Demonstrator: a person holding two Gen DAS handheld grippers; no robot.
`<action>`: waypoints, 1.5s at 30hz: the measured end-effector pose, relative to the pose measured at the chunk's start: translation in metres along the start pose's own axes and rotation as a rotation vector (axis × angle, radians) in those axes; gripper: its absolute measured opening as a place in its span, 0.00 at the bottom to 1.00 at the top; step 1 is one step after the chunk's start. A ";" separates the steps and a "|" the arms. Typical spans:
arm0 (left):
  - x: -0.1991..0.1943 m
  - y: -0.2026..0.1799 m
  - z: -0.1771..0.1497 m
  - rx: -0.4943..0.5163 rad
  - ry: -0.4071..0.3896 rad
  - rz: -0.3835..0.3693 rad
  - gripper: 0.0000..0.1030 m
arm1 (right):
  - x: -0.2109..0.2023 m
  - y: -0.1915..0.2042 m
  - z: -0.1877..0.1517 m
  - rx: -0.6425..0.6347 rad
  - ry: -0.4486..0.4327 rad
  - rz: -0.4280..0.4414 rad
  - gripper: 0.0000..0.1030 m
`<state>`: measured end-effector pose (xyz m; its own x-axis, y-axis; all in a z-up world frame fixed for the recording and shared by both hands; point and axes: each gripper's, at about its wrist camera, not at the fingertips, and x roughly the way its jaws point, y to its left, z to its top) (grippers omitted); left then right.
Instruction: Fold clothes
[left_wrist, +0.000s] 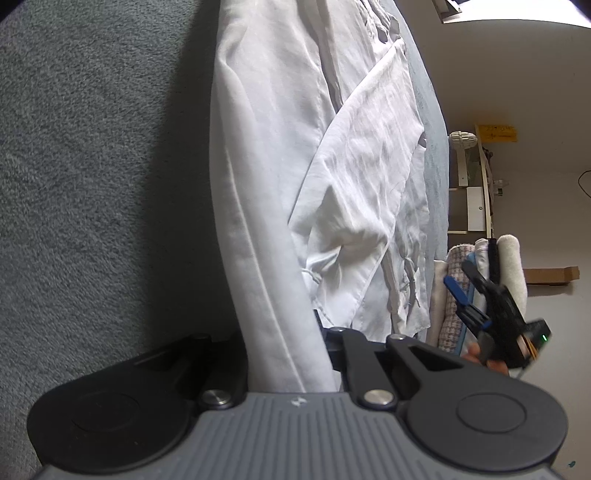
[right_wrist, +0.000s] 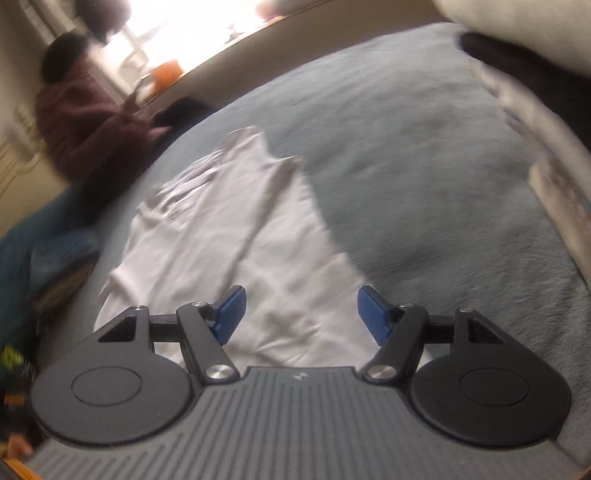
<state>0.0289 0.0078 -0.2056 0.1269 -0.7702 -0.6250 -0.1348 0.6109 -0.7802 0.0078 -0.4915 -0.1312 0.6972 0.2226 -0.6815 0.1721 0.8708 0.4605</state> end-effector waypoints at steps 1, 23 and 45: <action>0.000 0.000 0.000 0.001 0.000 0.003 0.08 | 0.008 -0.006 0.000 0.026 0.001 -0.016 0.65; -0.009 0.013 0.000 0.008 0.011 -0.003 0.09 | 0.041 -0.054 -0.011 0.237 0.197 0.176 0.61; -0.006 0.016 0.000 0.004 0.010 -0.008 0.09 | 0.054 -0.045 -0.014 0.157 0.336 0.261 0.29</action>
<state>0.0255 0.0225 -0.2141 0.1183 -0.7768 -0.6186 -0.1302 0.6054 -0.7852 0.0280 -0.5130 -0.1968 0.4711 0.5786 -0.6657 0.1421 0.6951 0.7047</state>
